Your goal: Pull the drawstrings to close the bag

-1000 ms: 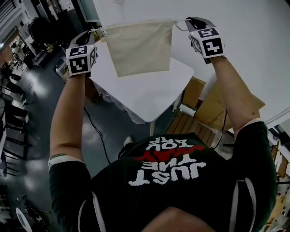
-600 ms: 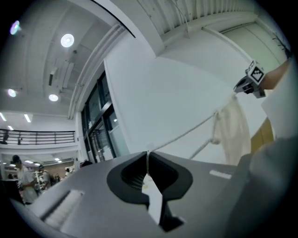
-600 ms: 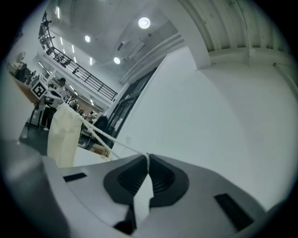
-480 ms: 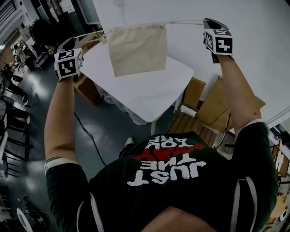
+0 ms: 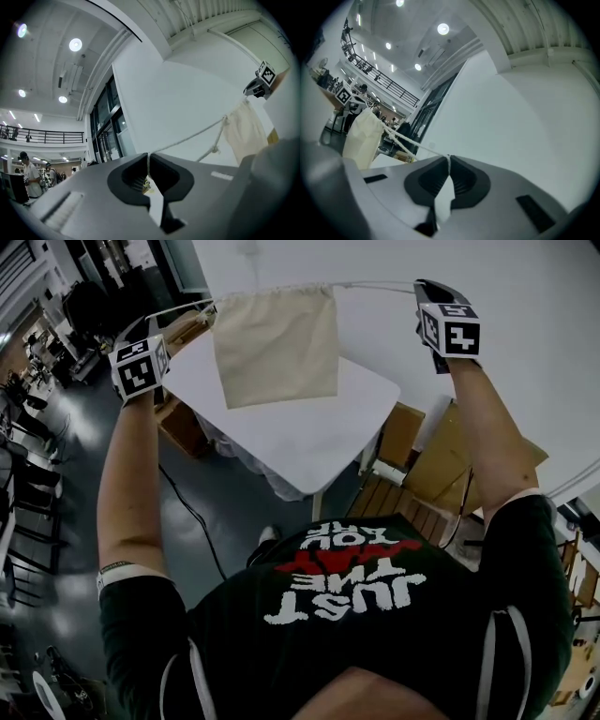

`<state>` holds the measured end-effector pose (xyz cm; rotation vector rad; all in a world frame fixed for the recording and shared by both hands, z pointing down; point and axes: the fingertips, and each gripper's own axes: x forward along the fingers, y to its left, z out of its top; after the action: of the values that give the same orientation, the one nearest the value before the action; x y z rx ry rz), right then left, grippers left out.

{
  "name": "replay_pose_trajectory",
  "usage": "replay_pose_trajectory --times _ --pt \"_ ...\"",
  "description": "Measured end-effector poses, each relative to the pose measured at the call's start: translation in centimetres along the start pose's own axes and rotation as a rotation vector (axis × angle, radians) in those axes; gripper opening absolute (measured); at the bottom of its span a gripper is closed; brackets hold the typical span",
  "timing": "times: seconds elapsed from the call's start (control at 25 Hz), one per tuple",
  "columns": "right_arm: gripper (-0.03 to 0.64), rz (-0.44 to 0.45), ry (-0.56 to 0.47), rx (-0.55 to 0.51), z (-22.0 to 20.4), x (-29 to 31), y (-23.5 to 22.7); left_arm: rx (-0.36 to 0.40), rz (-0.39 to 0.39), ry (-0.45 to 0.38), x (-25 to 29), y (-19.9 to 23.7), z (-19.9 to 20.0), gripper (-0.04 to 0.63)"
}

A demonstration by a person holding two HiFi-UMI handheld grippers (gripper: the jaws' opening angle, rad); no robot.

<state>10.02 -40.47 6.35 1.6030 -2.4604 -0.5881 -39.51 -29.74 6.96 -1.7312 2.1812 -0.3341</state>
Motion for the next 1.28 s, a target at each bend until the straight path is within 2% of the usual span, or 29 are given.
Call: replay_pose_trajectory --times 0.32,0.48,0.64,0.92,1.28 --pt "0.012 0.004 0.006 -0.009 -0.3 -0.2 0.3 0.015 0.012 -0.001 0.1 -0.1 -0.3 0.012" --pt "0.012 -0.024 0.016 0.02 -0.3 -0.2 -1.1 0.086 0.034 0.032 0.4 1.1 -0.8 0.012" --pt "0.012 -0.042 0.017 0.121 -2.2 -1.0 -4.4 0.052 0.046 0.042 0.0 4.6 -2.3 0.012" --pt "0.012 -0.066 0.007 0.12 -2.1 -1.3 -4.0 0.056 0.068 0.025 -0.7 4.8 -2.2 0.011" --pt "0.012 -0.053 -0.023 0.156 -1.9 -1.1 -4.3 -0.037 0.085 0.018 -0.5 4.4 -2.0 0.012"
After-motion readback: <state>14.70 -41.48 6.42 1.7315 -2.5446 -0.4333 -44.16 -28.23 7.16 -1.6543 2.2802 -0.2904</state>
